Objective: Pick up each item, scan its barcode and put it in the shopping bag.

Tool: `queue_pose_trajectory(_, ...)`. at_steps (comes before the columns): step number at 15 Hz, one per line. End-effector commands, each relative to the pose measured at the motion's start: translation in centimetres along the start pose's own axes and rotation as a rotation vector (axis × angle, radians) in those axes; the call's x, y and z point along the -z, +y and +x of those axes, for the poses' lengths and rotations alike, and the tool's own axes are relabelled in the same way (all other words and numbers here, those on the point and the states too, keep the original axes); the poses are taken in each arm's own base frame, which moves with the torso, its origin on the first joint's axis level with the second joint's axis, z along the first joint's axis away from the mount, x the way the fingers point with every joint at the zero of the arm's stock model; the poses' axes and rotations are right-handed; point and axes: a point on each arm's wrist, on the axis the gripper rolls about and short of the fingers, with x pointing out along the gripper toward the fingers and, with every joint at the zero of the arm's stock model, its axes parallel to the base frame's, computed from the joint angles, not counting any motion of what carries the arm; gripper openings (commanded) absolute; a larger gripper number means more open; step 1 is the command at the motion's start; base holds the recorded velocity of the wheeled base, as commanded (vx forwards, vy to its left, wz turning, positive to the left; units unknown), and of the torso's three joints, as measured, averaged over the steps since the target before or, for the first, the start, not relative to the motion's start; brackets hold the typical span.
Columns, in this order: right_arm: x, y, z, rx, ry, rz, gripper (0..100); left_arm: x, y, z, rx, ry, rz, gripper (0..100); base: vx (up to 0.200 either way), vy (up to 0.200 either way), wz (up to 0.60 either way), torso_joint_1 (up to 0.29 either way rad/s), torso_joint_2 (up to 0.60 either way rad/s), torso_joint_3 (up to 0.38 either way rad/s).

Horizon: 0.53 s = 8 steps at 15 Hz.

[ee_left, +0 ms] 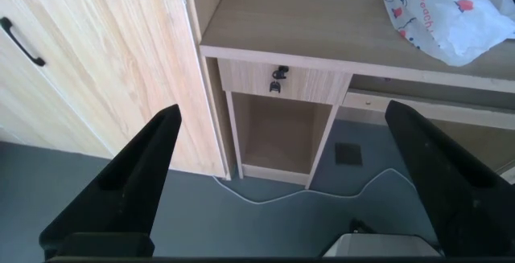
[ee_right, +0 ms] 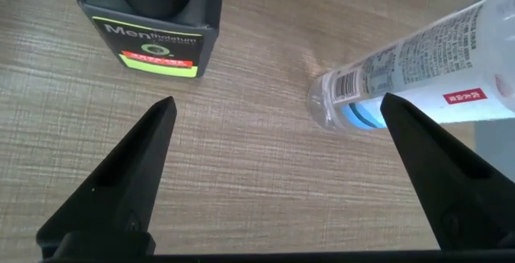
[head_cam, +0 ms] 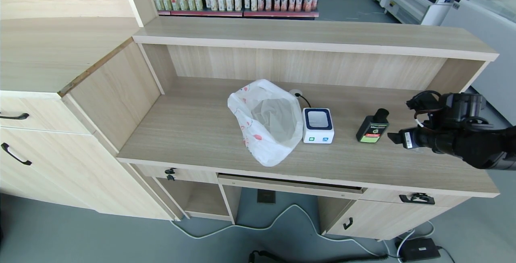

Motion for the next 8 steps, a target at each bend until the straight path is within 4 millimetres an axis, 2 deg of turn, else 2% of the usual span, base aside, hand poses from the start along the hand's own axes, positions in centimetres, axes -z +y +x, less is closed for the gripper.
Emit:
queue_pose_trajectory(1, 0.1, 0.2, 0.6, 0.003, 0.007, -0.002, 100, 0.0, 0.0, 0.0, -0.001, 0.000, 0.000, 100, 0.000, 0.000, 0.00, 0.000, 0.00, 0.000)
queue_pose_trajectory(8, -0.1, 0.4, 3.1, 0.009, -0.008, 0.002, 100, 0.0, 0.0, 0.0, -0.001, -0.001, 0.000, 100, 0.000, 0.000, 0.00, 0.000, 0.00, 0.000)
